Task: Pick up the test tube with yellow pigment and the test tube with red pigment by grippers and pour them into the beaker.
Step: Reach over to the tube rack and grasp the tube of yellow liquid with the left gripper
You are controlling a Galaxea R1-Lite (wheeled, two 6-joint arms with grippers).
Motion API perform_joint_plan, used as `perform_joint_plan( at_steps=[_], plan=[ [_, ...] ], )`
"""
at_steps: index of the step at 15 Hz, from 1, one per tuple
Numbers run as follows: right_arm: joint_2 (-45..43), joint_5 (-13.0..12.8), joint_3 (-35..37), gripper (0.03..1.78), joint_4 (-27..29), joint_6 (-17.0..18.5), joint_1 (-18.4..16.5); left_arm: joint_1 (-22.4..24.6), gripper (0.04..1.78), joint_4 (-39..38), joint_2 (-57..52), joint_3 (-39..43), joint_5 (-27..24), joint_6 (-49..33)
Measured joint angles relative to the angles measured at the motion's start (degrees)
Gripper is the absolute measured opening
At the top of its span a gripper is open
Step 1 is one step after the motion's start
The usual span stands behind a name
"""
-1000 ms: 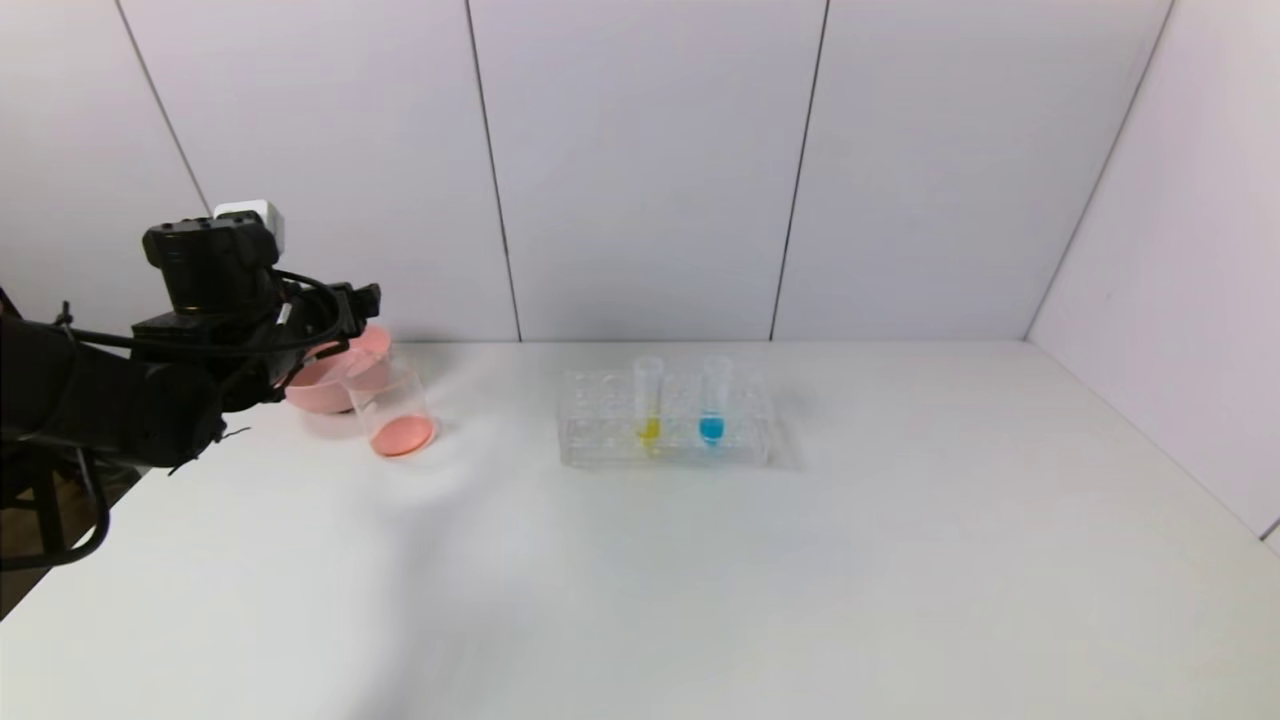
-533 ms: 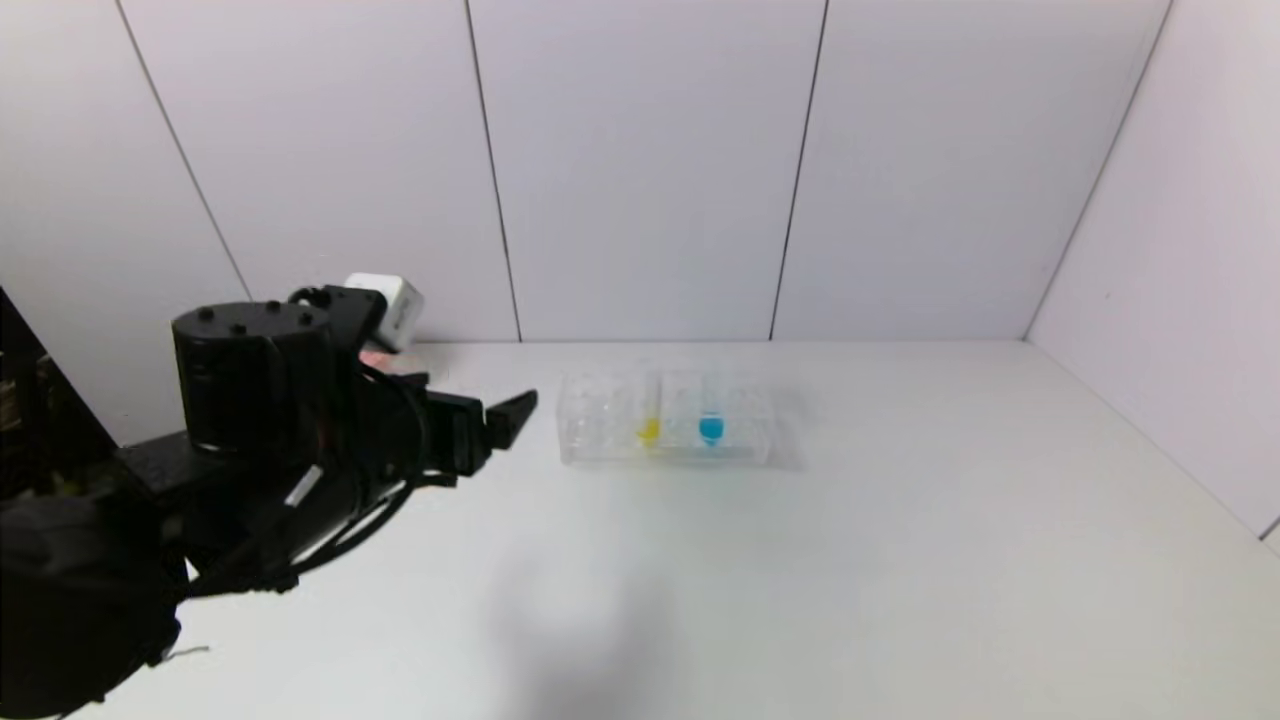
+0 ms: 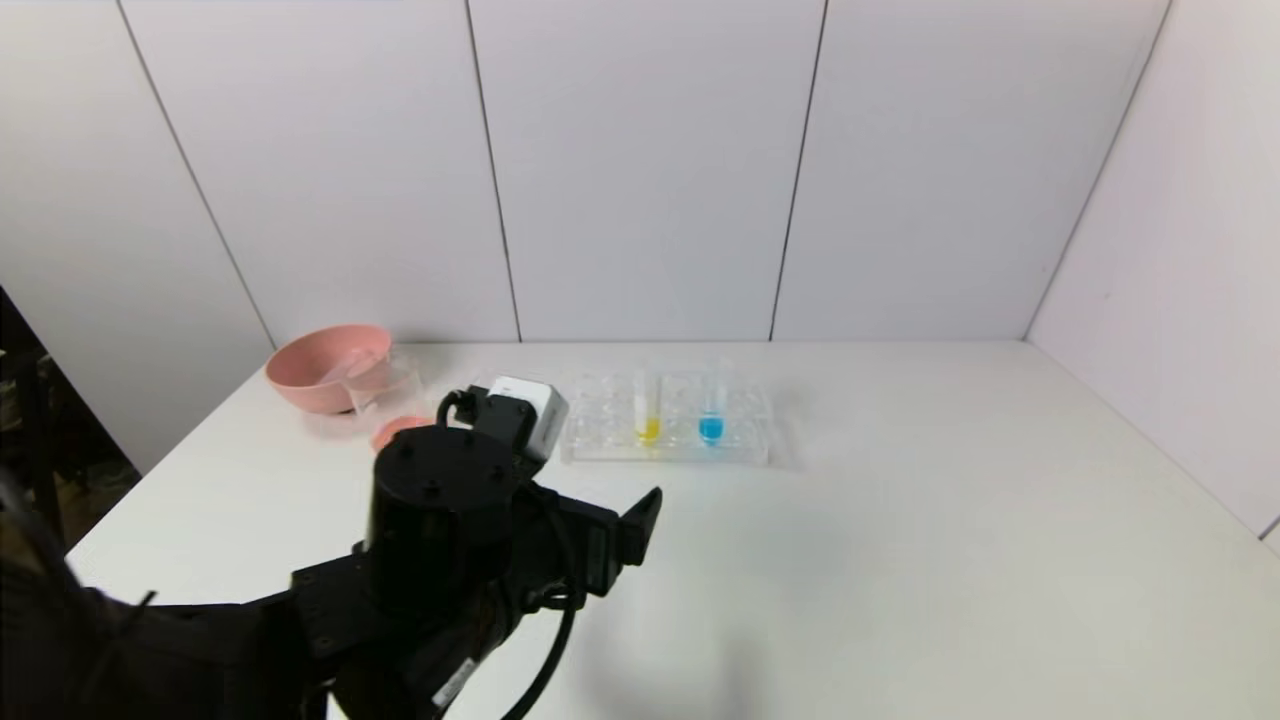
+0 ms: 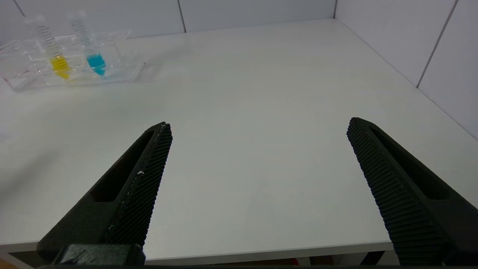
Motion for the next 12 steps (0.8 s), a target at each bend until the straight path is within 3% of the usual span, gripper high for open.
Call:
perform_joint_plan(
  at_steps=[4,12],
  plan=[
    [0.0,0.02,0.0,1.71,0.0,0.0,0.0,0.16,1.76,-6.57,11.87,-12.75,12.07,6.19],
    [0.0,0.0,0.0,1.71,0.0,0.01,0.0,0.66,1.76,-3.78,22.95,-28.16,15.48,8.95]
  ],
)
